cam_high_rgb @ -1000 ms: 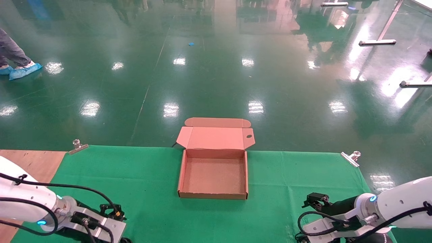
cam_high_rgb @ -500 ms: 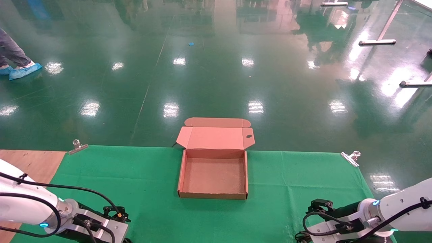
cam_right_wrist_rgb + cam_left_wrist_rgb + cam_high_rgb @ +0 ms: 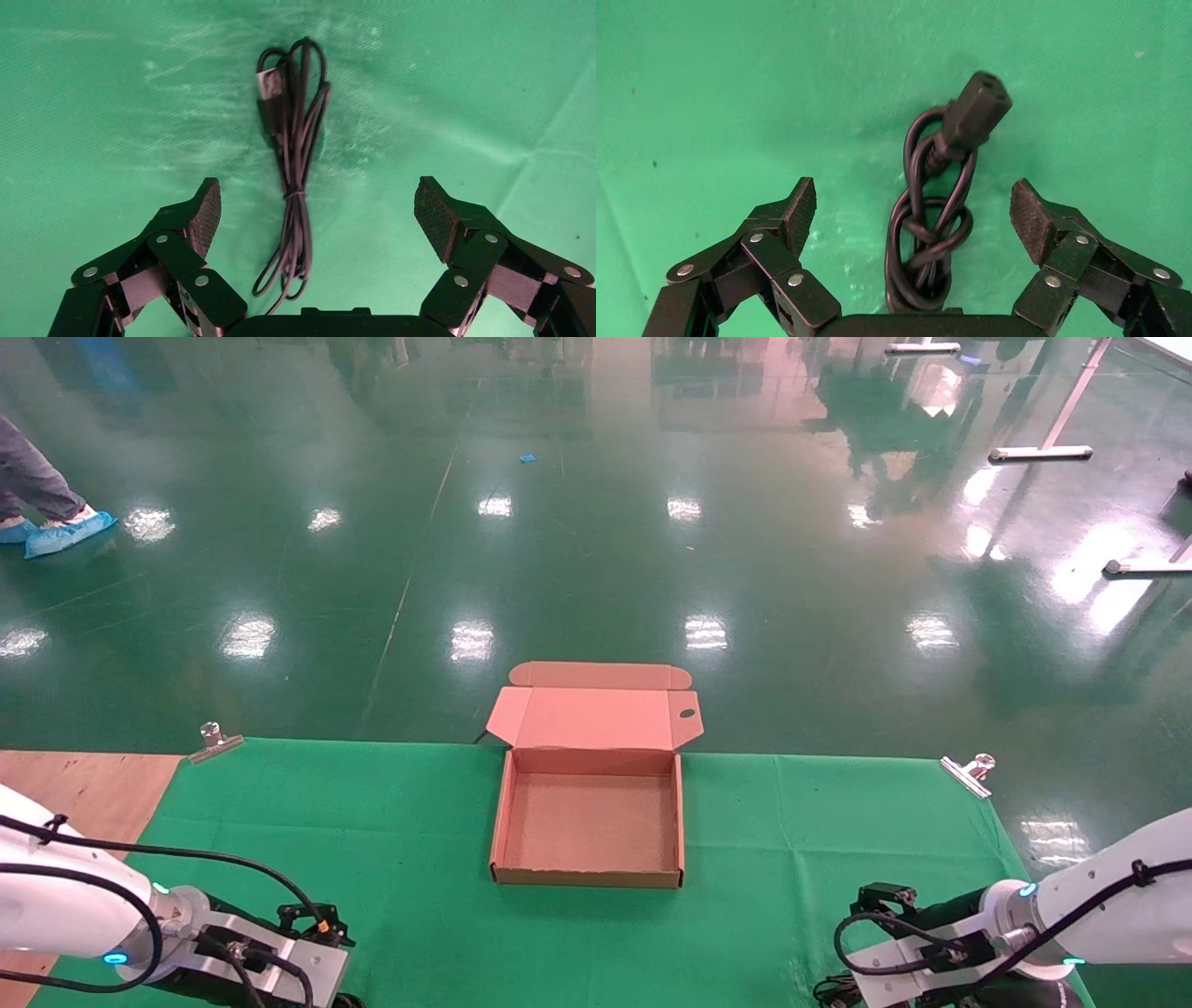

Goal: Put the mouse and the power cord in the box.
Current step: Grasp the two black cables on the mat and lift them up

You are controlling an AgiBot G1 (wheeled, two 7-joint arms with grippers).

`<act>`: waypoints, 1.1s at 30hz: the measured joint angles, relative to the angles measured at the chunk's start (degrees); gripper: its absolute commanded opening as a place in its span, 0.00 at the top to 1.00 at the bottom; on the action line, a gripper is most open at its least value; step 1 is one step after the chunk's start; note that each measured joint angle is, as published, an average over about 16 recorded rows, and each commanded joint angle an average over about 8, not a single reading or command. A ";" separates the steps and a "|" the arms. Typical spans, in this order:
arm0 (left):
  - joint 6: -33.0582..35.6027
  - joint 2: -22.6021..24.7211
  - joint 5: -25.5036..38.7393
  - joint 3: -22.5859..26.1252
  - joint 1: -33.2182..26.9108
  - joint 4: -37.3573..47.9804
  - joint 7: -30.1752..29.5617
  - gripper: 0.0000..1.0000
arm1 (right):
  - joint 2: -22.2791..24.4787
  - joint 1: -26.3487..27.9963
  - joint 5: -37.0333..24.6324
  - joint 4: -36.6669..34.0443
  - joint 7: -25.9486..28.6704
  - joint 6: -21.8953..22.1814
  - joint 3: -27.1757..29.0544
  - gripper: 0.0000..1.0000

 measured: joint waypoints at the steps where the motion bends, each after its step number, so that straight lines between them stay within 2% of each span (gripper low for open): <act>1: -0.20 0.05 0.02 -0.01 -0.06 0.37 0.17 0.00 | -0.27 0.12 0.15 -0.79 -0.52 0.07 0.04 0.16; 2: -0.40 0.10 0.04 -0.01 -0.12 0.74 0.34 0.03 | -0.52 0.23 0.31 -1.57 -1.03 0.11 0.09 0.28; 3: -0.61 0.16 0.06 -0.02 -0.18 1.12 0.51 0.12 | -0.76 0.34 0.48 -2.32 -1.54 0.13 0.14 0.41; 7: -1.35 0.42 0.10 -0.05 -0.43 2.64 1.19 0.62 | -1.58 0.74 1.12 -5.07 -3.46 0.12 0.33 0.90; 8: -1.49 0.49 0.09 -0.06 -0.50 3.01 1.37 0.74 | -1.77 0.83 1.24 -5.72 -3.92 0.13 0.36 0.98; 9: -1.61 0.56 0.08 -0.08 -0.56 3.37 1.56 0.87 | -1.96 0.91 1.36 -6.36 -4.38 0.14 0.39 1.00; 10: -1.72 0.63 0.05 -0.11 -0.62 3.72 1.74 0.96 | -2.14 0.99 1.47 -6.98 -4.82 0.15 0.42 1.00; 11: -1.81 0.68 0.01 -0.14 -0.68 4.06 1.94 1.00 | -2.31 1.08 1.57 -7.58 -5.25 0.17 0.45 1.00; 33: -2.07 2.22 -1.03 -0.79 -1.74 9.86 6.10 1.00 | -4.91 3.32 3.05 -16.97 -12.01 0.02 1.05 1.00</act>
